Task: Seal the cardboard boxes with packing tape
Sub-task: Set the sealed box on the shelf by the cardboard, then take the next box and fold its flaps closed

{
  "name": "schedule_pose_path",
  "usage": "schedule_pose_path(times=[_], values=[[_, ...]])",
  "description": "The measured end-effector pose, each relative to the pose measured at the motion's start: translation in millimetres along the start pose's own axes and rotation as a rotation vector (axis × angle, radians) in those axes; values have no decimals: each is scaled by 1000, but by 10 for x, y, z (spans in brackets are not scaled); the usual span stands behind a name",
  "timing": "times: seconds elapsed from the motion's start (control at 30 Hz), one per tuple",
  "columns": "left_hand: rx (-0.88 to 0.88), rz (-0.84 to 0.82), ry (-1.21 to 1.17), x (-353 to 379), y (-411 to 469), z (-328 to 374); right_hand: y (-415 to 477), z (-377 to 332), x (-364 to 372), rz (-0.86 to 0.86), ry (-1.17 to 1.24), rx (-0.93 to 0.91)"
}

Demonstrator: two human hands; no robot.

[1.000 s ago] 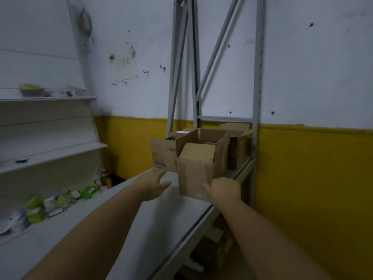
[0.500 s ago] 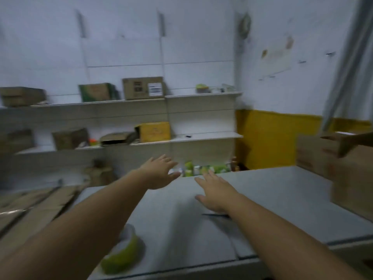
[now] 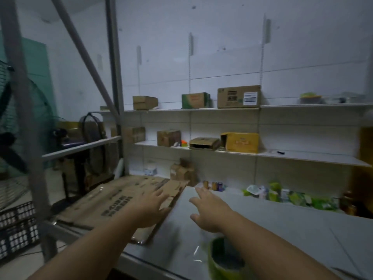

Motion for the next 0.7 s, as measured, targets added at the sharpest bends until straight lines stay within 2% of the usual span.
schedule_pose_path(times=[0.27,0.37,0.43,0.5,0.63,0.7], values=[[-125,-65,-106,383,10,-910,583,-611,385,-87,44,-55],[-263,-59,-247,547,-32,-1321,764,-718,514,-128,164,39],[-332,-12,-233,650,-62,-1556,844,-752,644,-145,264,146],[-403,34,-251,798,-92,-1798,893,-780,800,-113,328,240],[-516,23,-293,1124,-110,-2121,916,-827,1015,55,315,381],[-560,82,-258,1140,-73,-2227,924,-828,1033,115,342,422]])
Point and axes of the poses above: each hand's wrist, its own y-axis towards the middle knuckle, its own x-axis out of the palm, z = x × y, the point moved 5 cm from there along y, towards the middle knuckle, and after that the axes turned 6 degrees about y, right-handed, at the moved point
